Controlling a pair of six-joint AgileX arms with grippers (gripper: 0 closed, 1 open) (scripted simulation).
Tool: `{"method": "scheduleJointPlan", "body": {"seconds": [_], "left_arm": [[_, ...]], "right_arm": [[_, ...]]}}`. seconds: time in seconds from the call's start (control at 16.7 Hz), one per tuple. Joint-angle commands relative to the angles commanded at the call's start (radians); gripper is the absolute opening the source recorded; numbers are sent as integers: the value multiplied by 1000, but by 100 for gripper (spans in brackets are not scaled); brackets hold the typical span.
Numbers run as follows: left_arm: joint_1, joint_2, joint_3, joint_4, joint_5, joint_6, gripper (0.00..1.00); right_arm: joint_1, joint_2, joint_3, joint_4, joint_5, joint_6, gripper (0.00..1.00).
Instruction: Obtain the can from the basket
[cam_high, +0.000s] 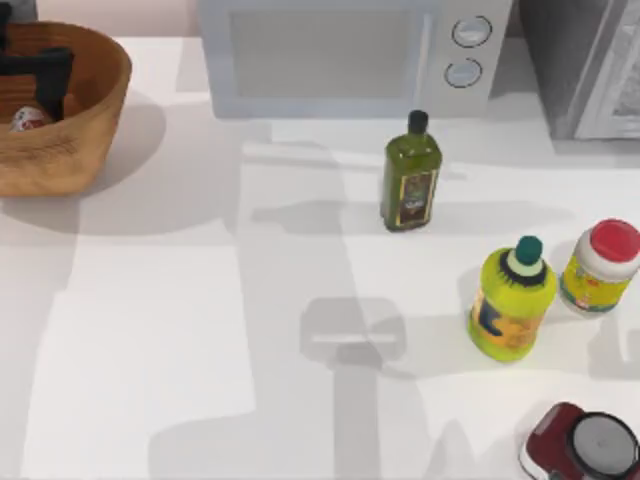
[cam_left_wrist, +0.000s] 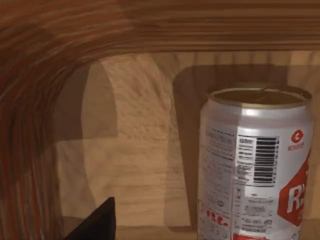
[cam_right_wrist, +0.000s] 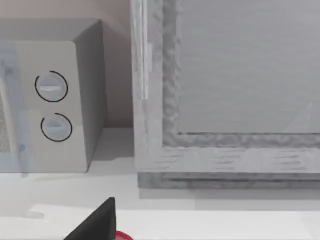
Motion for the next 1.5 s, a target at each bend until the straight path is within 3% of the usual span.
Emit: {"method": "scheduleJointPlan", "body": {"seconds": [0.36,0.66,1.44,1.5], "left_arm": [[-5,-7,-196,189,-1,-5,100],[-6,-7,-210,204,-1,-5,100],[-6,-7,-210,204,-1,-5,2],[-6,-7,-210,204,-1,-5,0]], "right_arm": [[0,0,0,0,0,0,100],[0,0,0,0,0,0,100],[0,0,0,0,0,0,100],[0,0,0,0,0,0,100]]}}
